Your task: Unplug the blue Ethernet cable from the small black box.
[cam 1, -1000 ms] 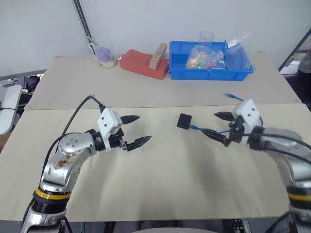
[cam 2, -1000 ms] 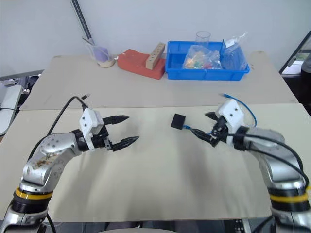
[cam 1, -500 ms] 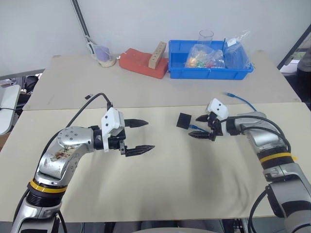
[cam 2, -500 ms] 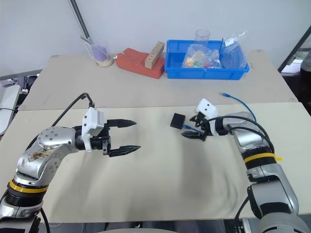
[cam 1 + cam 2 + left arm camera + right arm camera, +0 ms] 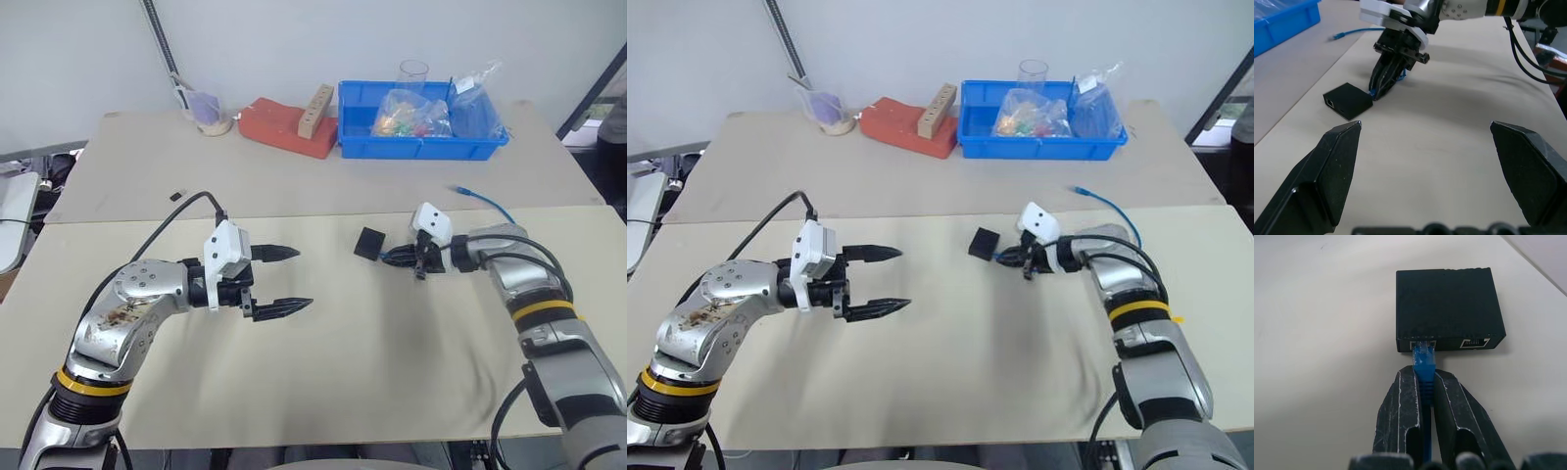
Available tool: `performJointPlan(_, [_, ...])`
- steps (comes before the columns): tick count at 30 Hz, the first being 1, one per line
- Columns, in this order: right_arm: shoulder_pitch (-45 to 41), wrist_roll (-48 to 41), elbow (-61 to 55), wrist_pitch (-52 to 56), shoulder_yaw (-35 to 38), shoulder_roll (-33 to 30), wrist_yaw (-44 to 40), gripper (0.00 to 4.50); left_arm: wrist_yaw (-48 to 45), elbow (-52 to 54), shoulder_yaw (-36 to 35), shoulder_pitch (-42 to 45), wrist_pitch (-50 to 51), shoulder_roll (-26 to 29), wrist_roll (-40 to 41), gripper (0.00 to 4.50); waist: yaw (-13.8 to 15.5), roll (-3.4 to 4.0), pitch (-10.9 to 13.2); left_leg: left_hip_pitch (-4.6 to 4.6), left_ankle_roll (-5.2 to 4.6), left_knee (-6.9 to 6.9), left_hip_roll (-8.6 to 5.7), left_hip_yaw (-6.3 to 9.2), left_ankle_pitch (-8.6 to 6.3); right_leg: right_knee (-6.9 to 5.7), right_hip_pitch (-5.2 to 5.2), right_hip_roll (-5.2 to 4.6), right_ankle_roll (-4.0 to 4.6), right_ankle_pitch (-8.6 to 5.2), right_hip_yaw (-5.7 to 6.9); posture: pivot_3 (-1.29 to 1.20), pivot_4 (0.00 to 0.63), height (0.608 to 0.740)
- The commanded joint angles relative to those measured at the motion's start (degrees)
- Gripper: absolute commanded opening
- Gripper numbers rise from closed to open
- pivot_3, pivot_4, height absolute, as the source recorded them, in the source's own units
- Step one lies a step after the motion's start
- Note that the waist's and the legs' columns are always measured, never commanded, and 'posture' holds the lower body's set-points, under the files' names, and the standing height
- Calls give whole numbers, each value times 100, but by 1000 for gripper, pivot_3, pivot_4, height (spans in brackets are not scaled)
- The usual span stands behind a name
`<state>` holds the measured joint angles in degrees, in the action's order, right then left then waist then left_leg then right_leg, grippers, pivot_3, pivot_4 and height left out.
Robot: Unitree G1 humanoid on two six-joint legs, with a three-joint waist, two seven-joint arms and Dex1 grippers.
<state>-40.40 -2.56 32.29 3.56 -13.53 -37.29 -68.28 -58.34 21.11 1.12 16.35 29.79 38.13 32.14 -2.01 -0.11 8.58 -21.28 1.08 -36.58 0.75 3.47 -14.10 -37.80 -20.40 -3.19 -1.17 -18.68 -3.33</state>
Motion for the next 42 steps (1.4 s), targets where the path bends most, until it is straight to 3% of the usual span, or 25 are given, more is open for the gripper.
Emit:
performJointPlan(1, [111,288,-905,-1296,172,-256,322,5,326,-259,-415,362,778,-167,752,4500,2,-1,2,-1,0,-2,0,0,0,-1,0,0,0,0,0,0,150,740])
performJointPlan(6, [288,825,-1901,-2997,459,-377,1355,5,556,-838,-683,963,2185,-324,1802,4500,-56,-3,4,-3,0,-6,4,2,0,-18,-9,8,-2,-1,-2,0,150,740])
performJointPlan(9, [476,1205,-2399,-3680,394,-318,1794,5,560,-1218,-581,1272,2252,-501,1793,4500,-46,-2,4,-2,0,-5,4,2,0,-18,-9,7,-2,-1,-1,0,150,740])
performJointPlan(22, [487,1838,-3095,-3787,222,-109,2471,5,119,-2225,-63,1998,1498,-1171,1067,4500,-11,-3,5,-5,5,-10,-4,-3,3,-17,-9,2,-2,-1,-4,0,150,740])
performJointPlan(26, [491,1812,-3072,-3793,186,-140,2436,5,40,-2308,-111,1997,1447,-1241,1022,3157,-36,-3,5,-3,5,-10,-1,-4,3,-19,-9,5,-2,-1,-4,0,150,740])
performJointPlan(31, [474,1747,-3108,-3830,133,-123,2406,5,-50,-2363,-112,2004,1383,-1227,938,572,-38,-4,5,-3,4,-10,-1,-3,3,-19,-9,5,-2,-1,-5,0,150,740])
performJointPlan(33, [463,1632,-3140,-3818,115,-126,2332,5,-38,-2385,-94,1999,1280,-1254,842,519,-33,-4,5,-4,4,-10,-2,-3,3,-19,-9,4,-2,-1,-5,0,150,740])
performJointPlan(35, [444,1235,-3202,-3609,62,-126,2029,1068,-84,-2398,-28,2009,1191,-1251,718,519,-25,-4,5,-4,5,-10,-2,-3,3,-18,-9,4,-2,-1,-5,0,150,740])
performJointPlan(37, [470,671,-3359,-2964,52,-106,1624,1750,-141,-2408,-27,2021,1129,-1260,675,519,-26,-4,5,-4,5,-10,-3,-3,3,-18,-8,3,-1,-1,-5,0,150,740])
performJointPlan(39, [446,-134,-3675,-1635,94,-198,1047,2387,-262,-2416,-27,2044,1026,-1206,621,519,-25,-4,5,-4,4,-10,-2,-3,3,-18,-7,3,-1,-1,-5,0,150,740])
performJointPlan(42, [279,-1426,-4179,708,280,-330,543,2387,-470,-2440,37,2067,868,-1116,473,519,-20,-4,5,-5,4,-11,-1,0,3,-19,-7,3,-1,0,-4,0,150,740])
